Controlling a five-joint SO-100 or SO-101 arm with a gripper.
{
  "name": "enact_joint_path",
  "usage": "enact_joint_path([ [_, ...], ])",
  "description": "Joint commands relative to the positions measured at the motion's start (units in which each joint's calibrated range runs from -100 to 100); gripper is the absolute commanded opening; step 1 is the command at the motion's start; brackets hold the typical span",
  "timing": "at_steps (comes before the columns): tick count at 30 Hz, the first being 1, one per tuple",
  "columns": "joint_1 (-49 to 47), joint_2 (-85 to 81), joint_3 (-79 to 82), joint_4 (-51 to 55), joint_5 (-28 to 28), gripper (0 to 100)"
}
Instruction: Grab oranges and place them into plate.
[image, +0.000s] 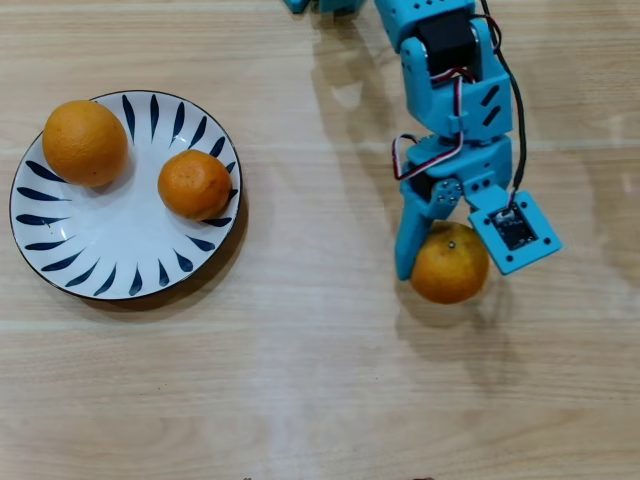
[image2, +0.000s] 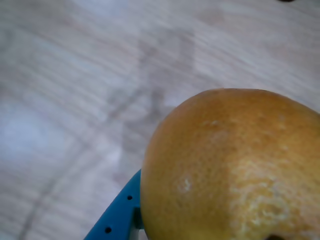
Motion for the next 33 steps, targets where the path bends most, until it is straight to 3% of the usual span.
enact_joint_path([
  [1,8.2,-19.5,15.3,-1.3,4.8,31],
  [8,24.1,-36.7,30.3,-1.3,14.8,31],
  [17,38.0,-37.4,31.1,-0.7,21.5,31],
  [33,42.8,-17.0,14.9,-0.5,25.0,31],
])
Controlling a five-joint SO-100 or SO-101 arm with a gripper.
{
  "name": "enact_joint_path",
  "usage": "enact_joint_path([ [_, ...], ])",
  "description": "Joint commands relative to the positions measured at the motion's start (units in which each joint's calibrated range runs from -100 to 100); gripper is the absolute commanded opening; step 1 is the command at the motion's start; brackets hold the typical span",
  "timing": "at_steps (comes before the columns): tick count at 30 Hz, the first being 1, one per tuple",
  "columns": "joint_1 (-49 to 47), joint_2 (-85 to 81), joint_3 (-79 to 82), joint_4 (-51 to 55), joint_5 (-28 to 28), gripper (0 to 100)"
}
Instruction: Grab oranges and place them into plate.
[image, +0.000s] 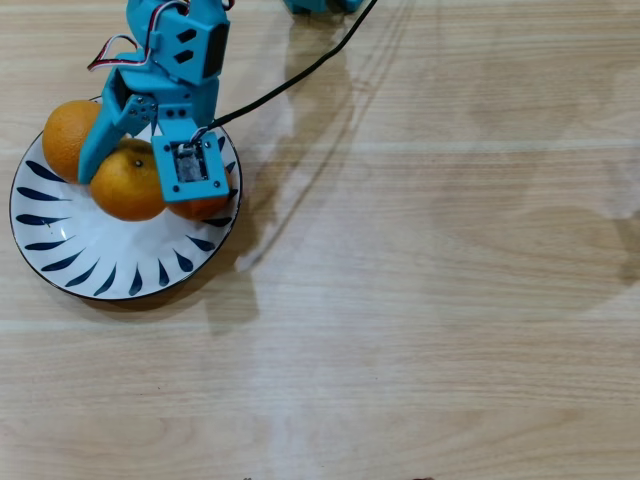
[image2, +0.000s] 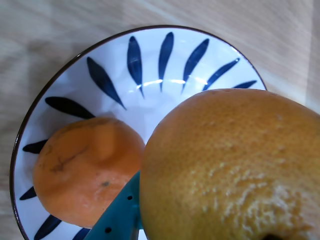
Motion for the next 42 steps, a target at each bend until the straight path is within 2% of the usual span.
enact_joint_path([
  [1,0.6,0.4,-6.1,-0.6,0.2,31],
  [5,0.6,0.6,-6.1,-1.0,0.2,33],
  [12,0.4,0.5,-5.5,-0.7,-0.3,56],
  [17,-0.7,-0.8,-5.9,1.8,0.2,56],
  [19,-1.5,-3.4,-6.0,5.9,0.2,51],
  [22,-3.2,-8.9,-5.1,10.6,0.6,35],
  [28,-10.8,-21.2,0.0,13.4,9.3,1],
  [30,-13.5,-25.7,5.1,13.4,11.5,3],
  [33,-17.2,-33.8,15.8,12.8,14.5,2],
  [35,-19.9,-42.7,27.6,10.9,17.4,2],
  [42,-22.7,-66.2,55.3,6.7,18.6,2],
])
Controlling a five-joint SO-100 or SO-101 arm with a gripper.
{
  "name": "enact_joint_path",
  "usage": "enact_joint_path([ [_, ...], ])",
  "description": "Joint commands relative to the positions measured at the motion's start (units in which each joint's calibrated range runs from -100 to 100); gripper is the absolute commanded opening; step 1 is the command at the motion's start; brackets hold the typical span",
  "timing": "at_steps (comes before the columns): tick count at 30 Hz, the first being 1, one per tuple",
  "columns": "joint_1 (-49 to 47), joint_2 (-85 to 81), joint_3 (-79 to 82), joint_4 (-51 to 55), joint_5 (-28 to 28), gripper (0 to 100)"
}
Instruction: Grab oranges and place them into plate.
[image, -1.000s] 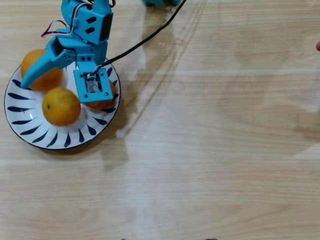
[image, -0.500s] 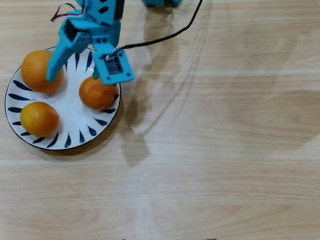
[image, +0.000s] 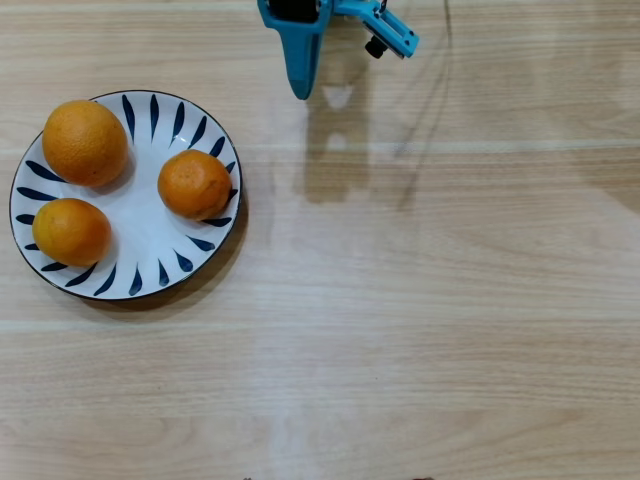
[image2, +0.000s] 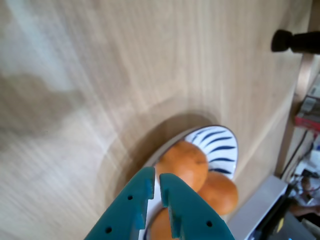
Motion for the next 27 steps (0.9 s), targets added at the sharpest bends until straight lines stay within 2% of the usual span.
enact_joint_path([
  [1,-0.6,-17.0,16.0,-1.8,0.5,2],
  [4,-0.7,-32.4,27.7,-0.3,0.9,2],
  [9,-0.7,-48.5,40.0,6.3,1.7,2],
  [16,-4.0,-48.4,47.2,7.3,1.7,2],
  [27,-5.0,-48.4,47.1,7.8,3.4,2],
])
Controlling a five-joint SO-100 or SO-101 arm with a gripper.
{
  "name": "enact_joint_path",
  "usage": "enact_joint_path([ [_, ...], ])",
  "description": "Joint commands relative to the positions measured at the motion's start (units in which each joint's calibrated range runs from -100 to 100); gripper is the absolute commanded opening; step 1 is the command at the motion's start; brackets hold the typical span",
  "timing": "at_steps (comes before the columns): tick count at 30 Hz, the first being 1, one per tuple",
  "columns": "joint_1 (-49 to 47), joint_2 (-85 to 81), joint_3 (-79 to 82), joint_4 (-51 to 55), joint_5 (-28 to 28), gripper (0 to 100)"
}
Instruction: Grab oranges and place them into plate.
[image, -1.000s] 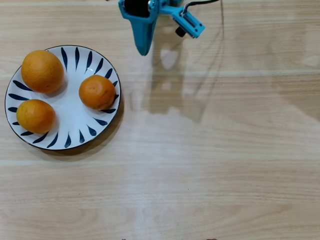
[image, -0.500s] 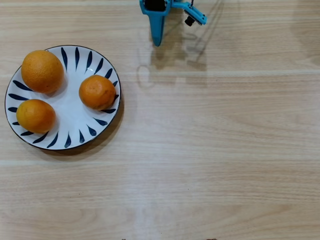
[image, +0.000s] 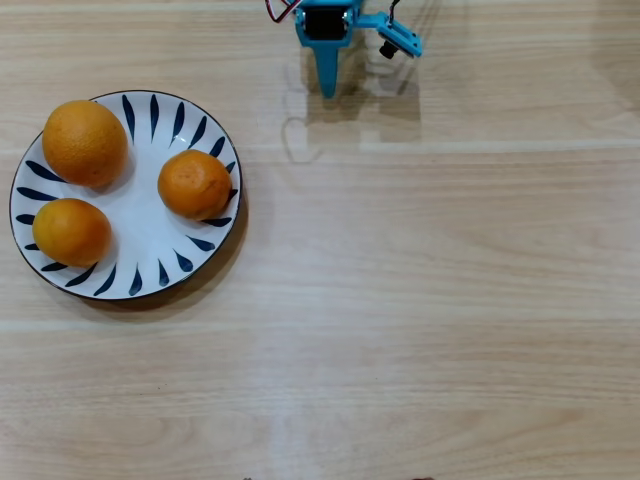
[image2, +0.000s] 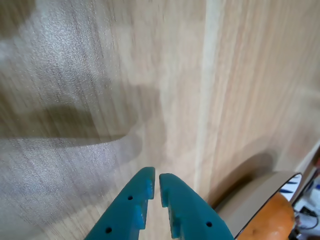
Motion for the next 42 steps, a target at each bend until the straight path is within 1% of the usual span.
enact_joint_path([
  [1,-0.2,-0.7,0.2,0.4,0.5,2],
  [8,-3.2,-0.7,-0.2,0.1,0.3,2],
  [42,-2.7,-0.7,0.4,-0.1,0.0,2],
])
